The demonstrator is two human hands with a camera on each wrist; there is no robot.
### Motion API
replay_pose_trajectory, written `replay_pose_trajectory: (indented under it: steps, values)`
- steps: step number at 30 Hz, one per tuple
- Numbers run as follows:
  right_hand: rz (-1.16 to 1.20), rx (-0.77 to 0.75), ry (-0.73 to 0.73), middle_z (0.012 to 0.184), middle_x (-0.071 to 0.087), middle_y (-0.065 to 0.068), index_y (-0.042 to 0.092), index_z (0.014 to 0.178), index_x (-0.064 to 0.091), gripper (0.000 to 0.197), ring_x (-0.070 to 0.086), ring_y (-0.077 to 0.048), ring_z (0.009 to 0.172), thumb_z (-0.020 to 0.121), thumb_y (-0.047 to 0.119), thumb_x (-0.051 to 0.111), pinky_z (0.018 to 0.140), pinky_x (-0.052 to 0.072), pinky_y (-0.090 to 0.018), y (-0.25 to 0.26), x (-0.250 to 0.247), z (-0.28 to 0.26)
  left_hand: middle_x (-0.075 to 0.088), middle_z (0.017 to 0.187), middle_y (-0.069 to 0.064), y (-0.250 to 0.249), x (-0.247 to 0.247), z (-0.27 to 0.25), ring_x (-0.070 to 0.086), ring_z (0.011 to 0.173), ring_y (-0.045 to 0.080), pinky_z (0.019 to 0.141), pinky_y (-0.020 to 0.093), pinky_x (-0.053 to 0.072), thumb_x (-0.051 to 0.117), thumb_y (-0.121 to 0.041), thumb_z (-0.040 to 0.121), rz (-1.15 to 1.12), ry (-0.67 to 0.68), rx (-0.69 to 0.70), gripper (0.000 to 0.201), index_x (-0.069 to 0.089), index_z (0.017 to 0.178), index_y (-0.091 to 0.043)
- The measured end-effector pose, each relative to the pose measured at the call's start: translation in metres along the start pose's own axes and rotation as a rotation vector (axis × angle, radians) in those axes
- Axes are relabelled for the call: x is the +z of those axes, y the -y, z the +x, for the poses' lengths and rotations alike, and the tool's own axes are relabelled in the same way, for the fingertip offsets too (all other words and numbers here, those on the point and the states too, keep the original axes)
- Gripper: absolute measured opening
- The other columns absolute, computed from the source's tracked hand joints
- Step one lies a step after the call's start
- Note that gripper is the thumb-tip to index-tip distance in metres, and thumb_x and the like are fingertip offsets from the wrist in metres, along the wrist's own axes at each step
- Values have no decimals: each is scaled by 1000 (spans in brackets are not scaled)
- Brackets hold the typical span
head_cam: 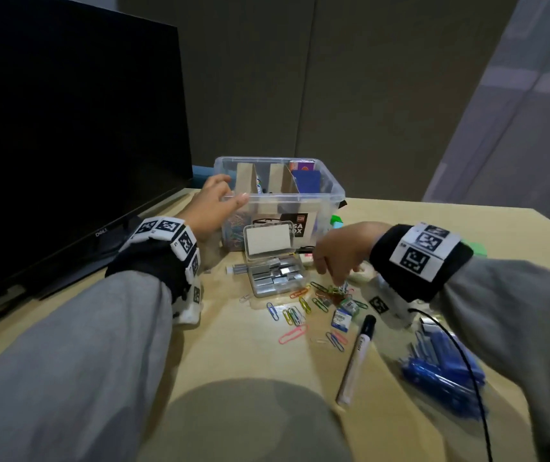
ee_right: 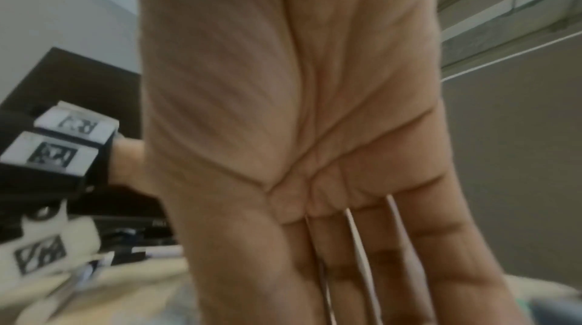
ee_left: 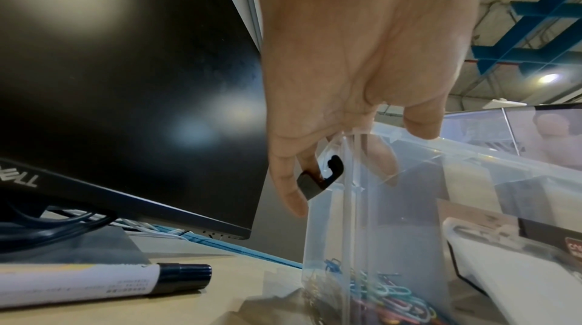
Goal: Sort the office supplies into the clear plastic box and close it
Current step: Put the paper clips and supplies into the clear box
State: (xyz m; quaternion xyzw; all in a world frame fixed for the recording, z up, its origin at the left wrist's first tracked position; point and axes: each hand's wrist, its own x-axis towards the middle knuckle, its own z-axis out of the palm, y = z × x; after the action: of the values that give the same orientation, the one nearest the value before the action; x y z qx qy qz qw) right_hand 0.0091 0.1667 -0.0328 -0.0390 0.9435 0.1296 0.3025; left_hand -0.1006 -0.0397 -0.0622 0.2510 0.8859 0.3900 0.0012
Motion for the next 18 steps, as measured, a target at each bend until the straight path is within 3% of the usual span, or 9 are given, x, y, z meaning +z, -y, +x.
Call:
replay_pose_trajectory:
  steps: [3, 7, 9, 12, 16, 18]
  values:
    - [-43, 21, 40, 121, 61, -7, 14, 133, 51, 55, 56, -15, 80, 83, 22, 74, 57, 44, -22, 1, 16, 3, 23, 157, -2, -2, 1, 0, 30, 140, 17, 106, 35, 32, 47, -41, 100, 24, -7, 3, 38, 56, 111, -6]
    - [23, 32, 55, 118, 62, -8, 12, 128, 50, 59, 62, -21, 93, 78, 26, 79, 65, 51, -27, -1, 24, 9, 24, 157, -1, -1, 2, 1, 30, 141, 17, 109, 39, 31, 48, -41, 99, 36, -18, -6, 37, 57, 107, -6]
    - [138, 14, 75, 112, 66, -12, 10, 126, 51, 53, 66, -21, 83, 81, 24, 76, 67, 55, -30, -3, 25, 14, 24, 157, -1, 0, 3, 2, 29, 141, 17, 109, 39, 31, 47, -42, 99, 40, -25, -5, 39, 57, 112, -6]
    - [232, -14, 66, 107, 68, -14, 9, 121, 54, 42, 67, -19, 71, 85, 18, 72, 58, 55, -26, -1, 25, 17, 23, 157, -1, -1, 4, 2, 29, 141, 17, 108, 38, 32, 47, -41, 100, 36, -31, -11, 42, 56, 120, -5]
    - [185, -97, 29, 104, 70, -8, 11, 114, 63, 32, 69, -25, 90, 84, 17, 72, 63, 49, -24, 7, 29, 19, 22, 158, -2, 1, 4, 3, 29, 141, 17, 109, 39, 32, 47, -42, 100, 28, -34, -10, 44, 55, 123, -6]
    - [207, -143, -23, 103, 70, -5, 10, 110, 64, 28, 69, -25, 92, 84, 16, 73, 67, 48, -25, 12, 31, 20, 22, 158, -1, 0, 5, 3, 30, 140, 17, 108, 37, 32, 47, -40, 100, 24, -42, -8, 43, 55, 123, -5]
